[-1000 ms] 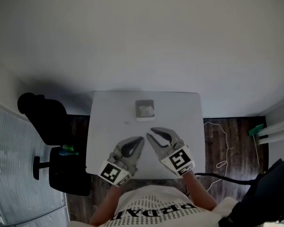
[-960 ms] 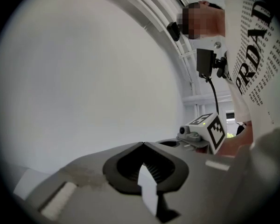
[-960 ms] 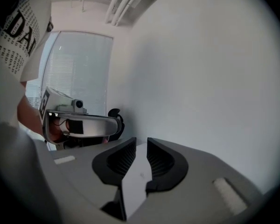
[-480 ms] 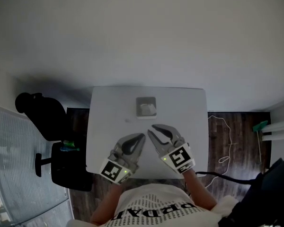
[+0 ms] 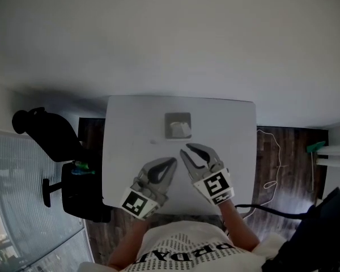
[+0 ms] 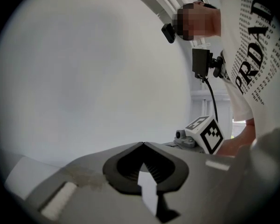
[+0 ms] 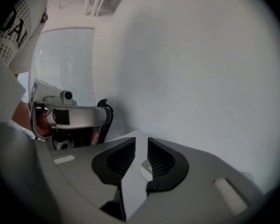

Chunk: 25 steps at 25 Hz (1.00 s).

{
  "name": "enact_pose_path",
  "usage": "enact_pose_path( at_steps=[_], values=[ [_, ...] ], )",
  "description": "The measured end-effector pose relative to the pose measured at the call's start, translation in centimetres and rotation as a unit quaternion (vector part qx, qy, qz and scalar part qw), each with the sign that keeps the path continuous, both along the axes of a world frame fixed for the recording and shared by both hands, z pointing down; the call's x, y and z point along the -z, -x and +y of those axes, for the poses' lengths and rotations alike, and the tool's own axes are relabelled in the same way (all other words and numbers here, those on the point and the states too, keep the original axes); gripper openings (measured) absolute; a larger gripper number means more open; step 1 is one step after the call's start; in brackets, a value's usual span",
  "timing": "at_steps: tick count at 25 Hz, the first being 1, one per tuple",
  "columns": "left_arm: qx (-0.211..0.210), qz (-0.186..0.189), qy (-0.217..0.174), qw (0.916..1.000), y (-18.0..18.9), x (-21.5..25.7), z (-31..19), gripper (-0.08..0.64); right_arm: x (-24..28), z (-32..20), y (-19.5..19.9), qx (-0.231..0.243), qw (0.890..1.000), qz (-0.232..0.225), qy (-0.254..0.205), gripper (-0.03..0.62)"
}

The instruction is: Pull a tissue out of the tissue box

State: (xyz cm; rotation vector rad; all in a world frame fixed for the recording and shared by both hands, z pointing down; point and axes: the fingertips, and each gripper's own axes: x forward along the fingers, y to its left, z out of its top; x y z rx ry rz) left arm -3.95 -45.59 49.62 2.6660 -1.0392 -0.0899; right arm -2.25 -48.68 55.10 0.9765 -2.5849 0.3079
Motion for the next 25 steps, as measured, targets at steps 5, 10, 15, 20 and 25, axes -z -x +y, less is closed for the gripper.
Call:
enact_pose_path(
  at_steps=[5,10,15,20,25],
  values=[
    [0.005,0.000,0.023,0.9997,0.2,-2.4,-2.1,-0.008,-3.0,-2.6,-0.5,-0.015,1.000,0.004,0.024,0.080],
    [0.004,-0.003,0.045,0.9990,0.3,-5.2,-4.0,-0.009,-5.8,-4.6,-1.1,-0.024,0.999,0.015,0.046,0.081],
    [0.002,-0.001,0.057,0.9984,-0.1,-7.6,-6.1,-0.009,-9.1,-6.2,-2.1,-0.043,0.996,0.026,0.069,0.089],
    [-0.003,-0.001,0.068,0.9977,-0.3,-9.8,-7.2,-0.008,-11.6,-7.2,-2.5,-0.066,0.994,0.024,0.080,0.089],
    [-0.004,-0.002,0.074,0.9972,-0.3,-11.0,-8.1,-0.009,-13.7,-7.8,-2.5,-0.073,0.992,0.033,0.100,0.089]
  ],
)
